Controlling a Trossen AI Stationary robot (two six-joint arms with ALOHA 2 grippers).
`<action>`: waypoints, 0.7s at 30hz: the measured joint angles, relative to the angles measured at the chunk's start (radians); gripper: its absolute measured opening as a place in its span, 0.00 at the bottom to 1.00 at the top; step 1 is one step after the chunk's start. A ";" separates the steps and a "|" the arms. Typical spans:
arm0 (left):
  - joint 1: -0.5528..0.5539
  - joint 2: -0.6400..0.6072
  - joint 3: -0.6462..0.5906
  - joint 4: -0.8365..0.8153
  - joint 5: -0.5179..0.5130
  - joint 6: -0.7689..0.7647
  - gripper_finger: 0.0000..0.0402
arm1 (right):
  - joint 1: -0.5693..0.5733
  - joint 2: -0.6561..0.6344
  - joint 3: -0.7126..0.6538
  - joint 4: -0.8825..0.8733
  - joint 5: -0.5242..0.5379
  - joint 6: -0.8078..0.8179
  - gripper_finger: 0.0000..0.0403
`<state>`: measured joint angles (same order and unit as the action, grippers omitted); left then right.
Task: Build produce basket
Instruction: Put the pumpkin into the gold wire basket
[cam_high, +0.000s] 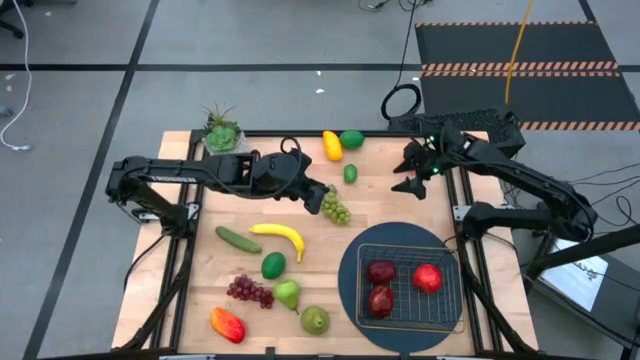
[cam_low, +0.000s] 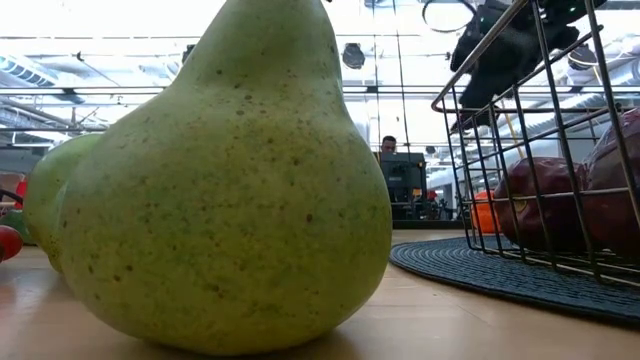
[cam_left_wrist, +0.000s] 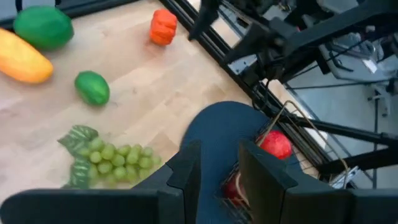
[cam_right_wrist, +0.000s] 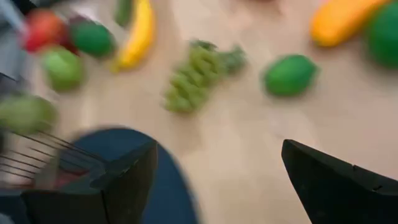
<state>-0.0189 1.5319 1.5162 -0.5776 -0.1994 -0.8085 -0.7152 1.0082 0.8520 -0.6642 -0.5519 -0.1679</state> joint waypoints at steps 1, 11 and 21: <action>-0.009 0.004 0.000 -0.002 -0.010 -0.017 0.26 | -0.008 0.006 0.008 -0.018 0.038 -0.057 0.83; -0.068 0.035 0.000 0.005 -0.152 -0.069 0.26 | -0.075 0.054 0.113 -0.028 0.611 -0.174 0.83; -0.052 0.058 -0.001 0.008 -0.150 -0.070 0.26 | -0.150 0.215 0.299 -0.226 0.602 0.543 0.83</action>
<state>-0.0710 1.5898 1.5150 -0.5695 -0.3492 -0.8783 -0.8656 1.2228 1.1507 -0.8901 0.0503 0.3746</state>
